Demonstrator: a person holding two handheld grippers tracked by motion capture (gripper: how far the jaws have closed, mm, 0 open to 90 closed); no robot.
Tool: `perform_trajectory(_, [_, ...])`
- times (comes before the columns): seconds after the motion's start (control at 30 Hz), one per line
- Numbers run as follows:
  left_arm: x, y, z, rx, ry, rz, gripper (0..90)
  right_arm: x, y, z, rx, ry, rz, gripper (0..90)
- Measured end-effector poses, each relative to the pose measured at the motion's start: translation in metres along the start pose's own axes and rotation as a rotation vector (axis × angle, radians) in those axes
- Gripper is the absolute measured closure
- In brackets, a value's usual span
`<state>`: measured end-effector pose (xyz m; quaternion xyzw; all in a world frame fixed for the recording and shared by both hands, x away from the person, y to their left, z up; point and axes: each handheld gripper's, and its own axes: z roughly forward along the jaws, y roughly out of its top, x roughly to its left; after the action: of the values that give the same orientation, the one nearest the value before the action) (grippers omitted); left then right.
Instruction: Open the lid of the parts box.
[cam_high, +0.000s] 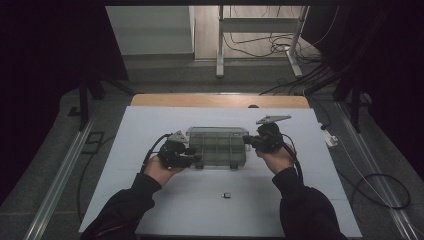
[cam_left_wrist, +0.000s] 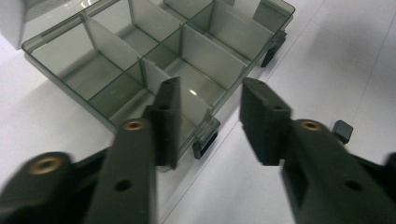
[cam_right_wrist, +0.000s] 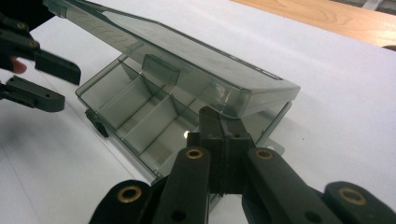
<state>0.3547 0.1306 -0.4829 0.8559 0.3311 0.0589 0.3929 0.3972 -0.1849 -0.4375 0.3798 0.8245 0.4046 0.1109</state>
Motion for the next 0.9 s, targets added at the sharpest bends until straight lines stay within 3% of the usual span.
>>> perform_trajectory(0.13, [-0.002, 0.002, 0.006, 0.024, -0.003, 0.011, 78.8, -0.001, 0.003, 0.001, -0.006, -0.001, 0.002, 88.7])
perform_trajectory(0.27, [-0.004, 0.006, 0.012, 0.041, -0.024, 0.016, 87.9, -0.001, 0.005, 0.002, -0.010, -0.003, 0.005, 88.7])
perform_trajectory(0.57, [-0.003, 0.010, 0.023, 0.026, 0.001, -0.004, 88.7, -0.003, 0.009, 0.006, -0.018, -0.007, 0.003, 88.7])
perform_trajectory(0.73, [-0.004, 0.010, 0.033, 0.061, 0.021, 0.020, 88.7, -0.006, 0.012, 0.009, -0.019, -0.011, 0.007, 88.7])
perform_trajectory(0.9, [-0.005, 0.009, 0.035, 0.052, 0.022, 0.018, 88.7, -0.008, 0.016, 0.012, -0.028, -0.013, 0.009, 88.7])
